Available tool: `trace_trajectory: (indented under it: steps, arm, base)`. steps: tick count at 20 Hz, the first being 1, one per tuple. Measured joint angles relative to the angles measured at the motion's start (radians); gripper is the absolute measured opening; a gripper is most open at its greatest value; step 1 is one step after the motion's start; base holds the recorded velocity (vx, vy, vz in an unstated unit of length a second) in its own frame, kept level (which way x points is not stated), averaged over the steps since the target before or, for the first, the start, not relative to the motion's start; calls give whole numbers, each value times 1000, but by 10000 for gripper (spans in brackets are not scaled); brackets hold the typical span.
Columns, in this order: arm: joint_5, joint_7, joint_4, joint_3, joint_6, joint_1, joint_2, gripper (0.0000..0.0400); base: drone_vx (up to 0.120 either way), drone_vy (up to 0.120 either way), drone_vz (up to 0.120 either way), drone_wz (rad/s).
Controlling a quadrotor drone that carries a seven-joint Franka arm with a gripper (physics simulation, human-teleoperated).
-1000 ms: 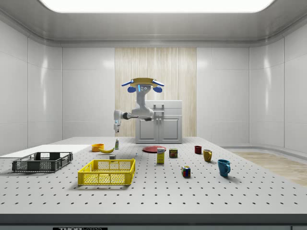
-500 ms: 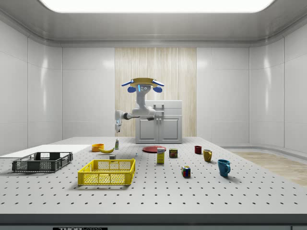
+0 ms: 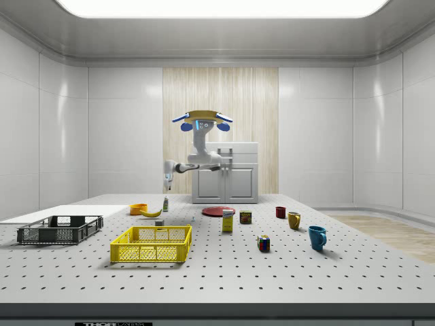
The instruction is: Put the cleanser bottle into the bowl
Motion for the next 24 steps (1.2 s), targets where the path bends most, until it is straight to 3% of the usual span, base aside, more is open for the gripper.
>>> trace_trajectory:
  steps: [11, 24]
  arm:
    - [-68, -69, 71, -84, 58, 13, -4, 400]
    - [-90, -61, 162, -115, 85, -74, 19, 400]
  base:
    - [0, 0, 0, 0]
    - [0, 0, 0, 0]
